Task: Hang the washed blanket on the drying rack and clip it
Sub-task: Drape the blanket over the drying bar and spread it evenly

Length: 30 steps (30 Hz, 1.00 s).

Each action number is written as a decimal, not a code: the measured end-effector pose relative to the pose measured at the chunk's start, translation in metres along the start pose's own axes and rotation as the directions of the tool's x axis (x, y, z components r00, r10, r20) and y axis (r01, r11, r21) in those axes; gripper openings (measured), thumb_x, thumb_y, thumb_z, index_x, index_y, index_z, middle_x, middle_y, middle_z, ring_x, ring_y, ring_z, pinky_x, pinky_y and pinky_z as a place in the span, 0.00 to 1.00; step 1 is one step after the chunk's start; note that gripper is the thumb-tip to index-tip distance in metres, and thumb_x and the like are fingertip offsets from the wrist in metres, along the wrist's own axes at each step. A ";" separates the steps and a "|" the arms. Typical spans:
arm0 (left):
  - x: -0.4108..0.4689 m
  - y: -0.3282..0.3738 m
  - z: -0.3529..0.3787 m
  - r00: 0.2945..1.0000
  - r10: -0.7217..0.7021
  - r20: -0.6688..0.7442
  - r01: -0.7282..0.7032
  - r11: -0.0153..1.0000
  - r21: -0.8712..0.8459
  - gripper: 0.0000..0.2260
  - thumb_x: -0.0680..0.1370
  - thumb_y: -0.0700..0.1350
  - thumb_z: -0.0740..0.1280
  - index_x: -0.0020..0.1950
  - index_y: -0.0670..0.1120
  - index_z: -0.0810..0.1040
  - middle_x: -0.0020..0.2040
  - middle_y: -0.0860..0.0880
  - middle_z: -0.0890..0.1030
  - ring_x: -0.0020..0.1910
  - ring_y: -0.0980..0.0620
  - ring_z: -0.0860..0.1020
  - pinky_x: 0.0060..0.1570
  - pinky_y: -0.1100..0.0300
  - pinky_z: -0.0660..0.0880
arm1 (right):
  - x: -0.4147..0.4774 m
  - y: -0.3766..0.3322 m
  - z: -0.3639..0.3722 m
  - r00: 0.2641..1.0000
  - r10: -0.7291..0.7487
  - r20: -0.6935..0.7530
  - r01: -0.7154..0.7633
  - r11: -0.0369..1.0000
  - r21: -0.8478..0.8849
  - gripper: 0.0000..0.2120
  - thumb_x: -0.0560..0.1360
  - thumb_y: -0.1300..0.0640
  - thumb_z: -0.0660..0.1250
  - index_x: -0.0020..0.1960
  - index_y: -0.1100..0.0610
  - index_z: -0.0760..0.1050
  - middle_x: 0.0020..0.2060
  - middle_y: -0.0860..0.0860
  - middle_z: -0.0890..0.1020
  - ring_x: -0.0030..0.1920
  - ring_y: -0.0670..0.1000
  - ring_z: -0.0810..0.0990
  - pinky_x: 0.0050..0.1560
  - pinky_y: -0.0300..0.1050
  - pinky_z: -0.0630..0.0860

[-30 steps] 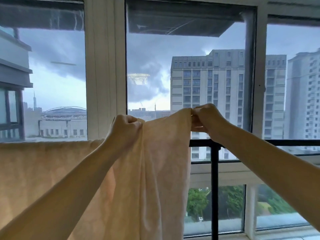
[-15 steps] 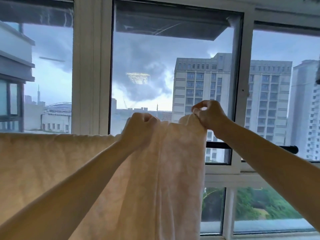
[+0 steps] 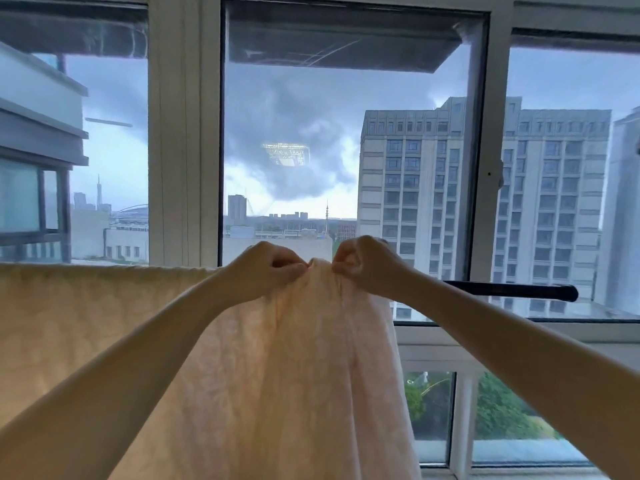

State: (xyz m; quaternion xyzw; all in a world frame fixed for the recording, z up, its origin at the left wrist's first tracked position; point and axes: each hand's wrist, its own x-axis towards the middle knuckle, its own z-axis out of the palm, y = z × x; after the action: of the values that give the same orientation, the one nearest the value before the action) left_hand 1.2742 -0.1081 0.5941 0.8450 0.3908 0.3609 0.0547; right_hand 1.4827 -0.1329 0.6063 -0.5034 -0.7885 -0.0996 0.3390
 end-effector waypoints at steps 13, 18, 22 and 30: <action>-0.020 -0.053 -0.029 0.994 -0.026 -0.111 0.026 1.000 -0.007 0.03 0.74 0.52 0.70 0.47 0.57 0.83 0.40 0.54 0.85 0.40 0.52 0.82 0.47 0.57 0.78 | -0.004 0.022 -0.027 0.913 0.267 -0.308 -0.244 0.963 0.113 0.07 0.78 0.62 0.59 0.48 0.61 0.76 0.41 0.54 0.79 0.40 0.50 0.76 0.42 0.44 0.76; -0.021 -0.059 -0.027 0.990 -0.005 -0.144 0.000 0.999 -0.034 0.05 0.75 0.49 0.71 0.47 0.58 0.80 0.43 0.57 0.83 0.42 0.62 0.80 0.39 0.74 0.74 | -0.030 0.052 -0.037 0.884 0.397 -0.248 -0.386 0.918 0.093 0.09 0.76 0.59 0.61 0.44 0.63 0.78 0.33 0.54 0.78 0.33 0.51 0.74 0.33 0.41 0.69; -0.016 -0.059 -0.022 0.992 0.016 -0.125 -0.014 1.000 0.014 0.09 0.72 0.49 0.73 0.52 0.53 0.83 0.41 0.56 0.84 0.40 0.58 0.80 0.41 0.71 0.75 | -0.031 0.047 -0.033 0.909 0.356 -0.216 -0.311 0.925 0.218 0.09 0.75 0.64 0.63 0.50 0.52 0.74 0.32 0.49 0.75 0.27 0.45 0.70 0.26 0.38 0.68; -0.020 -0.064 -0.024 0.984 -0.010 -0.181 0.002 0.999 -0.044 0.10 0.72 0.48 0.74 0.52 0.51 0.84 0.42 0.58 0.84 0.40 0.62 0.81 0.40 0.76 0.73 | -0.016 0.023 -0.016 0.997 0.076 -0.021 -0.076 0.997 0.012 0.03 0.76 0.57 0.69 0.48 0.55 0.81 0.34 0.41 0.74 0.38 0.40 0.72 0.47 0.37 0.70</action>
State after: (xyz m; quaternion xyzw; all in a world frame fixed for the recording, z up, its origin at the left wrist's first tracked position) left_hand 1.2100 -0.0831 0.5763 0.8062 0.3888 0.4443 0.0386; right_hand 1.5137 -0.1419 0.6042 -0.5300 -0.7657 -0.0878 0.3538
